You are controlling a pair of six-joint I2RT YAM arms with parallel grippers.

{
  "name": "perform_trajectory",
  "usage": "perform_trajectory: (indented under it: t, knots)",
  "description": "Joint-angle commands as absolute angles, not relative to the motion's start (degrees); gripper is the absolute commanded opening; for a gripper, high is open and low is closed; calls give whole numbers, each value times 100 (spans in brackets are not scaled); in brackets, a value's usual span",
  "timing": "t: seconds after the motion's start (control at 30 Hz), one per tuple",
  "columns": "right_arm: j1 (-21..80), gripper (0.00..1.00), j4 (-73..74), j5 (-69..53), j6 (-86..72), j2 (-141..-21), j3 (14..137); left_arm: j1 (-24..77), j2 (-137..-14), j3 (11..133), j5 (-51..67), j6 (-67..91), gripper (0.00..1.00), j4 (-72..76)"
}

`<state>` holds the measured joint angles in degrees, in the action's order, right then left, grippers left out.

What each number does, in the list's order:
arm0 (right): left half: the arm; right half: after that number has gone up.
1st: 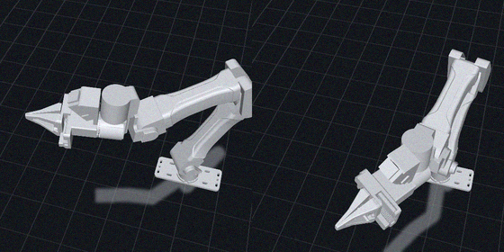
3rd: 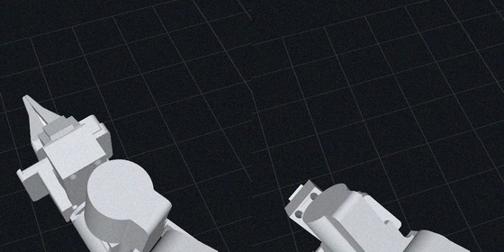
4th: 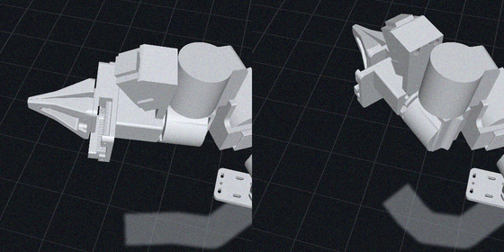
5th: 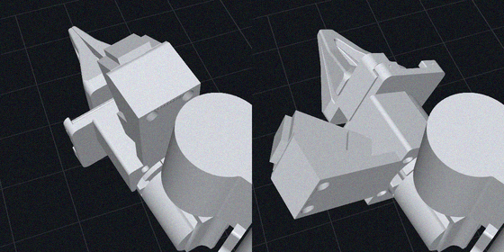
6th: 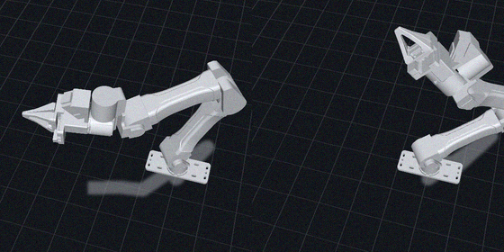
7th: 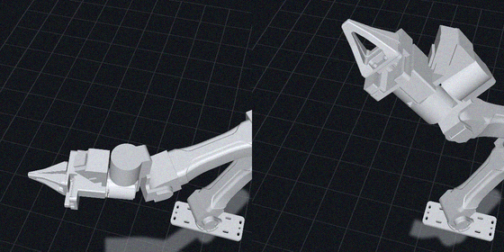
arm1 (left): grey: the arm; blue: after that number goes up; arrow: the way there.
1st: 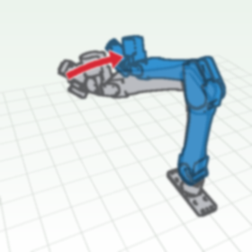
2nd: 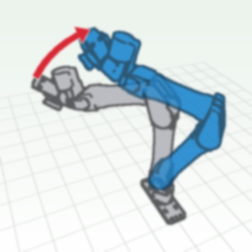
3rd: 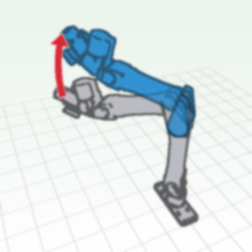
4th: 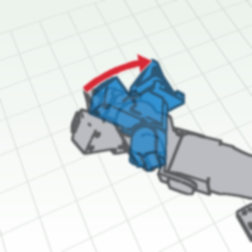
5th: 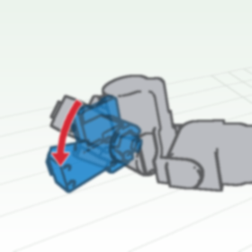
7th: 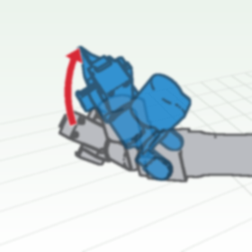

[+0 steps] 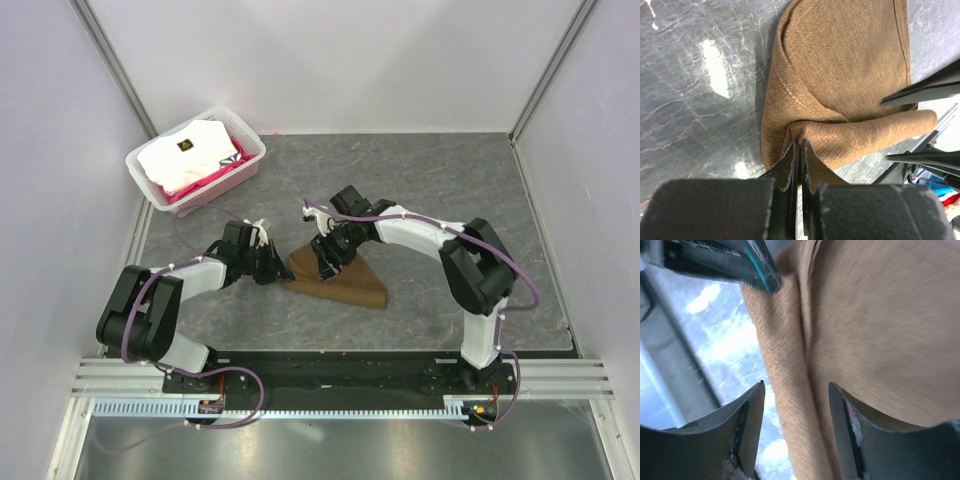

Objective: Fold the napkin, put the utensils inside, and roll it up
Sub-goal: Roll the napkin with the utensil

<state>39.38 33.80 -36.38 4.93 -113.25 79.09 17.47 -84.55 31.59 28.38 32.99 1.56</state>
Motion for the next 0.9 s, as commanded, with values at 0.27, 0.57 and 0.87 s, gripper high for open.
perform_trajectory:
  t: [0.27,0.57,0.87]
  knots:
    - [5413,71,1494,-229,1098,-9633,6267,1723,-8991,3682,2558,3006,2,-668]
    - [5616,74,1371,-132,1178,-10098,6179,1723,-9114,3770,2628,2971,2,-721]
    - [5503,50,1617,-316,968,-10547,6310,1723,-9079,3876,2716,2944,2,-703]
